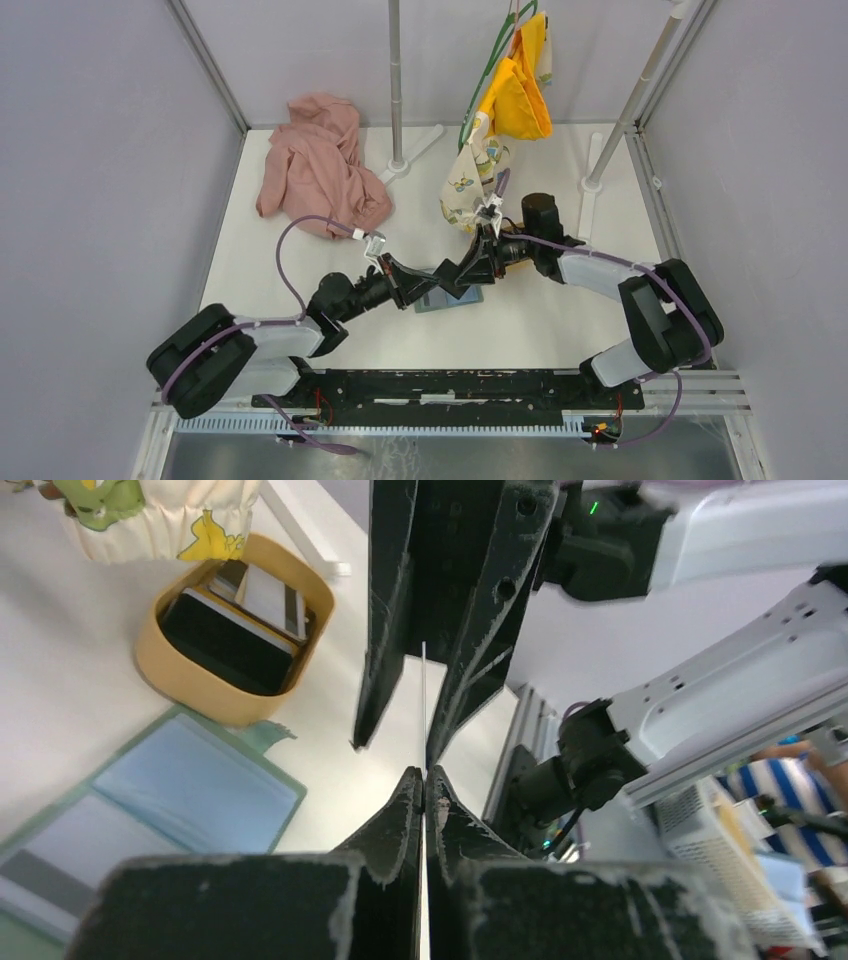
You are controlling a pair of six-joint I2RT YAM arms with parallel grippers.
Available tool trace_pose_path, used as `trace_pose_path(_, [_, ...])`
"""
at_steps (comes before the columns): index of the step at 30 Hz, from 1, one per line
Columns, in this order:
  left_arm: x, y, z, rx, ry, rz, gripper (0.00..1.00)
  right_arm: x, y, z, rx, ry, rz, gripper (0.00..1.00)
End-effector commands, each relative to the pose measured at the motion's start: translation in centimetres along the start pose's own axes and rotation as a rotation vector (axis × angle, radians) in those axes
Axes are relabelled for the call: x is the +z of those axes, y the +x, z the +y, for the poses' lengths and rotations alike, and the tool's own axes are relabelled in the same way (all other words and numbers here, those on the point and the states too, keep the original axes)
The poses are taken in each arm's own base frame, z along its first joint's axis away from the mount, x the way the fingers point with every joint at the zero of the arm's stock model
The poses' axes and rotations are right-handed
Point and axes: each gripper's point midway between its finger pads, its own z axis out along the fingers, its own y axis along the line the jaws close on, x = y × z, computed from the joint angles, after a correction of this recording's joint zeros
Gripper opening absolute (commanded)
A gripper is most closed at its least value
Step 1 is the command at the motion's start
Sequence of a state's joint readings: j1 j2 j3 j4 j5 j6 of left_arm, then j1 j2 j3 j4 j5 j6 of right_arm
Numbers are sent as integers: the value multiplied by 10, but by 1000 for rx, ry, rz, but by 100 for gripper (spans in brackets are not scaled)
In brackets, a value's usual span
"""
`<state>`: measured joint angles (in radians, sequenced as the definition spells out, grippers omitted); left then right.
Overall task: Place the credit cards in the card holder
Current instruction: Insert the credit card into the card holder.
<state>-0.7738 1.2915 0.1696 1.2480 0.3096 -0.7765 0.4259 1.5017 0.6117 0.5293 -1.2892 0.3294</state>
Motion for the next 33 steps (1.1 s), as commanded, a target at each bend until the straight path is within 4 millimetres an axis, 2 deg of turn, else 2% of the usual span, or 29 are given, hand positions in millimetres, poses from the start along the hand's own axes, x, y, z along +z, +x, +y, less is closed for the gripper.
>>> trace_pose_path(1, [-7,12,8,223,-36,145,2,-8,2,-7,-265,24,151,45])
trace_pose_path(6, [-24,19,3,342,-31,267,2,-19,11,1,-521,-12,245,66])
trace_pose_path(10, [-29,24,-15,426,28,284,2,-32,13,12,-779,-7,305,84])
trace_pose_path(12, [-28,28,-21,471,45,294,2,-36,15,17,-855,9,310,98])
trace_pose_path(17, [-24,38,-22,537,41,352,2,-39,27,26,-924,9,292,98])
trace_pose_path(21, [-19,42,-18,584,20,395,2,-33,31,36,-840,-60,259,98])
trace_pose_path(26, [-10,46,-16,656,18,440,2,-25,29,35,-711,-65,254,97])
trace_pose_path(30, [-2,51,-10,700,22,475,2,-17,29,33,-643,-47,250,89])
trace_pose_path(33, [4,54,-11,711,37,500,2,-12,31,28,-622,-32,264,76])
